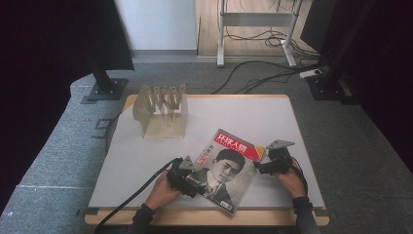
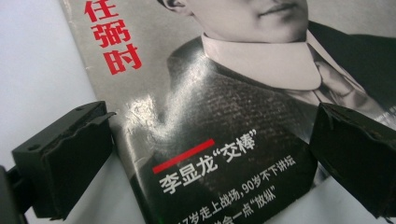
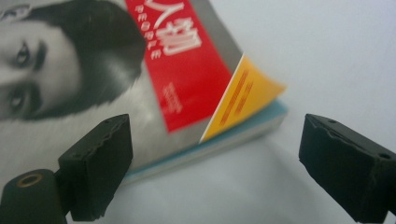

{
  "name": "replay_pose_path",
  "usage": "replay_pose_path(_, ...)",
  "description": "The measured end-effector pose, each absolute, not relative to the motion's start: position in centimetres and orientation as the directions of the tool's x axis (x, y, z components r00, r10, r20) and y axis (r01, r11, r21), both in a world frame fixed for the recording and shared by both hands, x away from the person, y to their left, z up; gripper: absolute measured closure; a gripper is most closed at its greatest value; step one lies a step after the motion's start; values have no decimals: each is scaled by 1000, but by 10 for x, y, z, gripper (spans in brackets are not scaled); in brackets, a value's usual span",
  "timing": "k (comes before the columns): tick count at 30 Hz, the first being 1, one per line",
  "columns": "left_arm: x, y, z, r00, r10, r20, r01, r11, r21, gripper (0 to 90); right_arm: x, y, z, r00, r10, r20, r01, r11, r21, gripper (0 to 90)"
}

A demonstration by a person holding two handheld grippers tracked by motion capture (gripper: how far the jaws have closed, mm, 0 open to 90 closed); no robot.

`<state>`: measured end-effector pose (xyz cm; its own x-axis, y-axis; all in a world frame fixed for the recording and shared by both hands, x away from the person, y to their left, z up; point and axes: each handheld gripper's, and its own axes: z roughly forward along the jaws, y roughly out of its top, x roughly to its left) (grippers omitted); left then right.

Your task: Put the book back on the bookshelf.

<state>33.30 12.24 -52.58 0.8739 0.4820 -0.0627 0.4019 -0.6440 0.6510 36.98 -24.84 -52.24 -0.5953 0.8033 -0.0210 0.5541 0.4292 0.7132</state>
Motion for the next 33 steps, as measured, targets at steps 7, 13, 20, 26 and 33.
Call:
replay_pose_path(7,325,123,-525,875,480,-63,403,-649,646,0,363,-251,-528,-585,811,-14,558,414,719,80)
replay_pose_path(13,321,123,-525,876,478,-62,400,-649,647,0,363,-256,-528,-582,812,-42,565,441,697,111)
replay_pose_path(20,317,124,-525,881,468,-72,400,-654,642,0,372,-256,-530,-566,823,-40,575,429,697,33)
replay_pose_path(26,320,129,-523,882,461,-95,410,-652,638,0,387,-248,-530,-562,825,-61,576,443,687,12)
replay_pose_path(33,323,142,-517,866,498,-51,413,-652,636,0,405,-238,-529,-558,828,-61,585,444,678,6)
